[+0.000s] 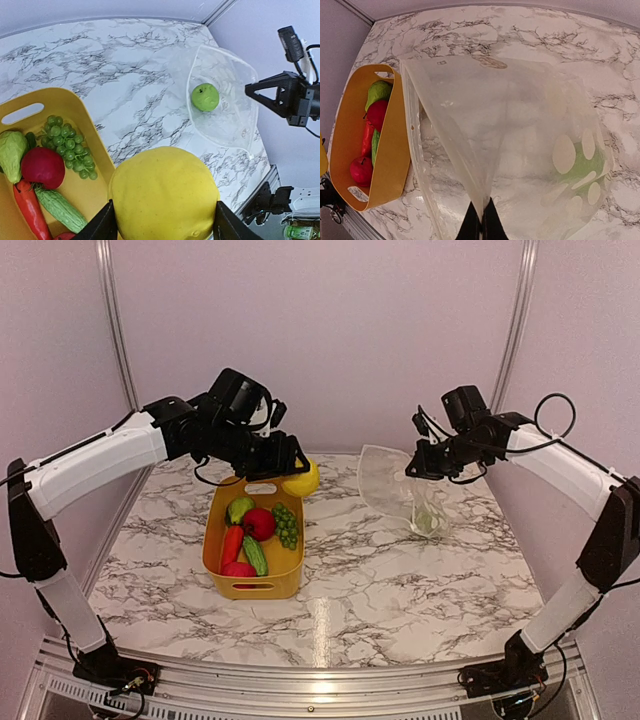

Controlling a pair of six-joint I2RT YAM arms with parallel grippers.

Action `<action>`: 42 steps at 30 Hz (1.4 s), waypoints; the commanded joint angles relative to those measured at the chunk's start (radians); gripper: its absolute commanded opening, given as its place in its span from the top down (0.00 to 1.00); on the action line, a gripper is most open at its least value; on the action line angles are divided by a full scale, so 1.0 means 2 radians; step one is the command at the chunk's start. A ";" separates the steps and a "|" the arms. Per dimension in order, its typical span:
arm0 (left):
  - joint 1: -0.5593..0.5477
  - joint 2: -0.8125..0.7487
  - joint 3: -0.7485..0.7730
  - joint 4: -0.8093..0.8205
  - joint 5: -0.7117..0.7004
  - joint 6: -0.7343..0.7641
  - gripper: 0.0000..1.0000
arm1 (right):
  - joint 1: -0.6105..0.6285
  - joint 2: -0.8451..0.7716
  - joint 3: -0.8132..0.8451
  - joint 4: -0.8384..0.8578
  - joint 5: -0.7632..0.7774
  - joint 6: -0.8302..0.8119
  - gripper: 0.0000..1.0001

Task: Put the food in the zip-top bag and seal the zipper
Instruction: Place the fake fruit in the zipper food storage bag.

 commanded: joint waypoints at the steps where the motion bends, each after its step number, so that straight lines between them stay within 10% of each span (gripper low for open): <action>1: 0.001 -0.009 0.002 0.084 0.063 -0.014 0.41 | 0.013 -0.006 0.011 0.010 -0.005 0.012 1.00; 9: -0.016 0.025 0.011 0.207 0.156 -0.032 0.42 | 0.027 0.006 0.029 0.008 -0.009 0.023 1.00; 24: -0.028 0.139 0.095 0.149 0.058 -0.073 0.46 | 0.036 0.013 0.060 0.013 -0.063 0.075 1.00; 30: -0.028 0.179 0.153 0.077 -0.031 -0.087 0.32 | 0.036 0.014 0.043 0.043 -0.094 0.109 1.00; 33: -0.028 0.197 0.195 0.057 -0.062 -0.105 0.09 | 0.036 0.017 0.042 0.054 -0.104 0.121 1.00; 42: -0.033 0.152 0.206 0.127 -0.020 -0.061 0.06 | 0.036 0.022 0.041 0.062 -0.098 0.135 1.00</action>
